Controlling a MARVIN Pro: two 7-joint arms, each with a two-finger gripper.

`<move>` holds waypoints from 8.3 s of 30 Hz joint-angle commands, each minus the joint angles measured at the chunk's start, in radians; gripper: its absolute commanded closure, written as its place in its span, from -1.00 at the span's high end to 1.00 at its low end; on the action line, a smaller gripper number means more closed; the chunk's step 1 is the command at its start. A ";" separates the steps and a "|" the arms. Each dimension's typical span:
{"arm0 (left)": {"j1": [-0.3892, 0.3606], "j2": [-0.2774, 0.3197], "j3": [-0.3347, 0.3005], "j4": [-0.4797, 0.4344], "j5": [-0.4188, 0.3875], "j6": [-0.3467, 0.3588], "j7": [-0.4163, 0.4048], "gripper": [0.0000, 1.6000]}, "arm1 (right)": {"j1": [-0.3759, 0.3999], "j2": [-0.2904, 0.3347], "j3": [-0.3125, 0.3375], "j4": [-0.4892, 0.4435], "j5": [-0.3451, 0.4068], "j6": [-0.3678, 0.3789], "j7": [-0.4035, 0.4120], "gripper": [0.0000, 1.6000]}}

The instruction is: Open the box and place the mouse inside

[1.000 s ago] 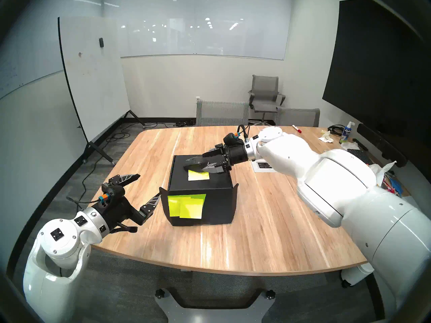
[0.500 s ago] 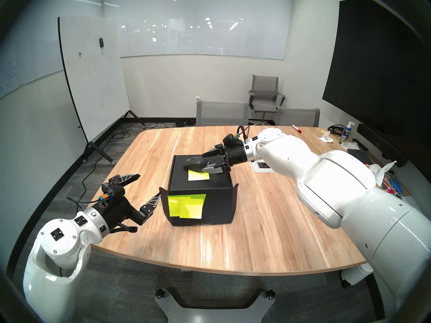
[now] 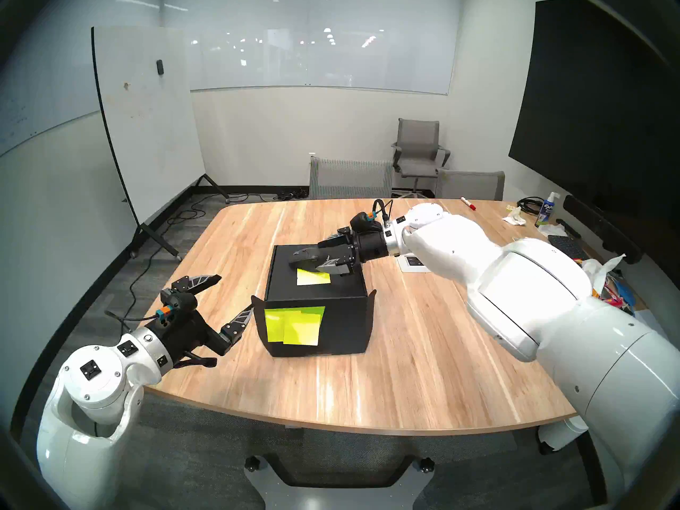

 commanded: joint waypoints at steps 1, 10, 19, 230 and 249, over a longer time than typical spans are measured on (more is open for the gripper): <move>0.000 0.001 0.000 -0.015 -0.001 -0.004 -0.002 1.00 | 0.015 -0.004 0.006 -0.008 0.004 -0.007 0.000 1.00; -0.001 0.001 0.000 -0.015 -0.001 -0.004 -0.002 1.00 | 0.012 -0.006 0.011 -0.007 0.000 -0.015 -0.004 1.00; -0.001 0.001 0.001 -0.014 -0.001 -0.004 -0.002 1.00 | 0.008 -0.007 0.017 -0.007 -0.003 -0.022 -0.007 1.00; 0.007 0.002 -0.003 -0.023 -0.001 -0.006 -0.001 1.00 | 0.035 0.029 0.138 -0.034 -0.098 0.065 0.131 -1.00; 0.015 0.003 -0.006 -0.030 -0.002 -0.007 0.002 1.00 | -0.039 0.095 0.135 -0.147 -0.056 0.045 0.131 -1.00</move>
